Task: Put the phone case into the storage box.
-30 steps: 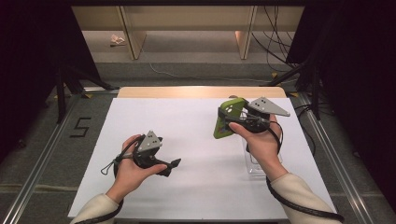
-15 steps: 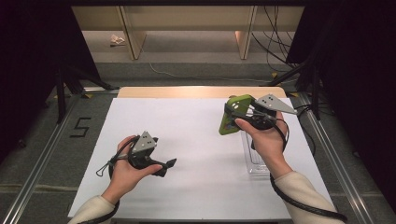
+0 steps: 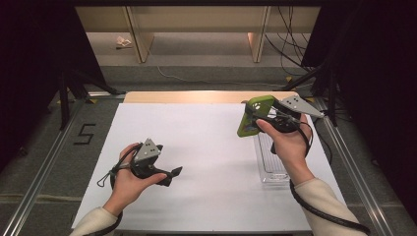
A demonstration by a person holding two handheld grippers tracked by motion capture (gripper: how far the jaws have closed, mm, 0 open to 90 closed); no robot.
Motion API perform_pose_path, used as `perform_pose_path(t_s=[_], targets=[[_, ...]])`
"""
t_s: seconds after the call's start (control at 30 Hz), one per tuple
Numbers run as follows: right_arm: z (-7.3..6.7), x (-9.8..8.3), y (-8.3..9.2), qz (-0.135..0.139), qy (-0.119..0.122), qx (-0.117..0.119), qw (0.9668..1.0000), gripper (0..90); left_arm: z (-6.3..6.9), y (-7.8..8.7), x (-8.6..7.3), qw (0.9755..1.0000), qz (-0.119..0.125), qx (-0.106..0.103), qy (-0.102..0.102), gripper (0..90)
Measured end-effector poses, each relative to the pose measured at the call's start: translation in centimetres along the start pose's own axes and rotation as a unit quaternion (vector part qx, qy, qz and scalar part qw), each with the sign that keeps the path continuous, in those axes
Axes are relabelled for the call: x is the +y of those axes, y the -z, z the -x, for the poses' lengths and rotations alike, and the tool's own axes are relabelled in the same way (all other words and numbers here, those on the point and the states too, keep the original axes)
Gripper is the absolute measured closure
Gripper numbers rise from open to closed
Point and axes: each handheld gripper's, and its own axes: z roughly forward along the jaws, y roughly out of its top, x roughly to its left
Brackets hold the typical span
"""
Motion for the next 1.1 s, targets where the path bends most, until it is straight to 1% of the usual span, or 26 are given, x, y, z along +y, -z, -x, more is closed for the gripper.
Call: perform_pose_path(t_s=[0.37, 0.7, 1.1], targets=[[1.0, 0.4, 0.3, 0.006, -0.004, -0.016, 0.9999, 17.1, -0.4, 0.3, -0.3, 1.0000, -0.002, 0.005, 0.002, 0.6], [1.8, 0.6, 0.6, 0.010, -0.007, -0.028, 0.9995, 17.1, -0.4, 0.4, -0.4, 1.0000, -0.002, 0.005, 0.003, 0.9], [2.4, 0.5, 0.6, 0.008, 0.000, -0.038, 0.9992, 17.2, -0.5, 0.3, -0.5, 1.0000, -0.002, 0.006, 0.002, 1.1]])
